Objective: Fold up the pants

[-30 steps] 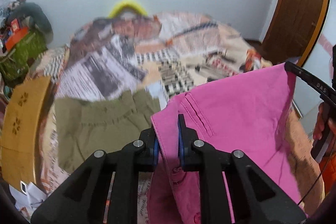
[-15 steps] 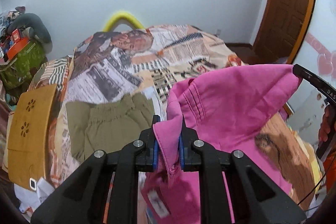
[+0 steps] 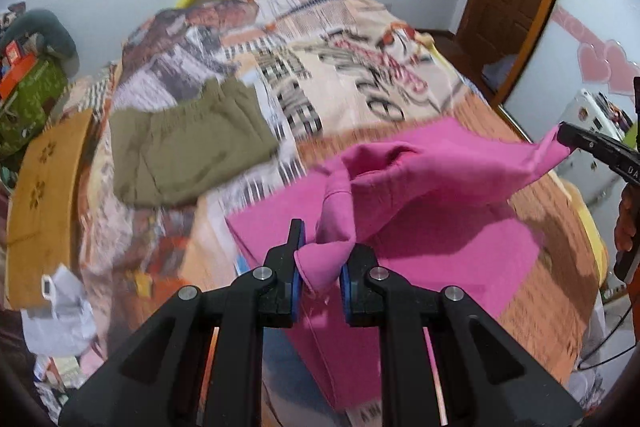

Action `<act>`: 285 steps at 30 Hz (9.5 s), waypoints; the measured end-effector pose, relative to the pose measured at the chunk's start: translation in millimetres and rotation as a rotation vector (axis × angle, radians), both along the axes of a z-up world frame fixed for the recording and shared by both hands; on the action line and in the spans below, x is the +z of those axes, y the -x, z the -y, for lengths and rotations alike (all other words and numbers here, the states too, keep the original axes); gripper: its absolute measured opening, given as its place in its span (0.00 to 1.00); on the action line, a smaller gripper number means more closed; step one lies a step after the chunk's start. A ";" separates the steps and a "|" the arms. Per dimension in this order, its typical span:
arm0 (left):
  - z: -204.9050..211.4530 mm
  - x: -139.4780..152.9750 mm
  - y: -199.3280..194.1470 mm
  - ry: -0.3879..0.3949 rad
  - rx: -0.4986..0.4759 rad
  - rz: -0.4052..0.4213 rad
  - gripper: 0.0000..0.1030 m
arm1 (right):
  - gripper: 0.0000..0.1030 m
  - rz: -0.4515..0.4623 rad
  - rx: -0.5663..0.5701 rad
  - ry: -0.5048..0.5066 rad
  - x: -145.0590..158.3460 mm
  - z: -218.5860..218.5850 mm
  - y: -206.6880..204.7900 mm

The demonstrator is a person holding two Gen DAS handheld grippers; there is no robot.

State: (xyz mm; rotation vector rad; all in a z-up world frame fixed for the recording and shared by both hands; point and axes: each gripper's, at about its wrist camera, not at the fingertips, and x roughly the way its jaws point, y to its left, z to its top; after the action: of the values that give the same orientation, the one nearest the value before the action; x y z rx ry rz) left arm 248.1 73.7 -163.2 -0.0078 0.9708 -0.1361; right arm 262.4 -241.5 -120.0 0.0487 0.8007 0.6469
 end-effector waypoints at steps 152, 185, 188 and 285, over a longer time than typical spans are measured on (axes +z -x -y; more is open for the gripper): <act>-18.7 -19.4 63.1 -0.121 0.175 -0.031 0.80 | 0.53 -0.246 0.010 0.152 -69.3 -3.8 37.3; -78.1 -82.3 -90.6 0.039 0.297 -0.208 0.80 | 0.53 -0.201 -0.031 0.155 -102.1 -52.6 -123.4; -78.0 -97.4 -87.3 0.063 0.298 -0.225 0.80 | 0.53 -0.231 -0.039 0.159 -115.2 -52.5 -135.0; -5.8 -45.7 87.0 0.413 0.204 -0.291 0.87 | 0.70 -0.230 0.229 0.256 -82.6 -103.4 37.1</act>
State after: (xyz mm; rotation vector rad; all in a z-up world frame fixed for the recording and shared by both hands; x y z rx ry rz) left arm 161.1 79.5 -208.9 -0.5164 1.2107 -0.1480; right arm 225.4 -138.1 -202.6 -0.2077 1.1170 0.7581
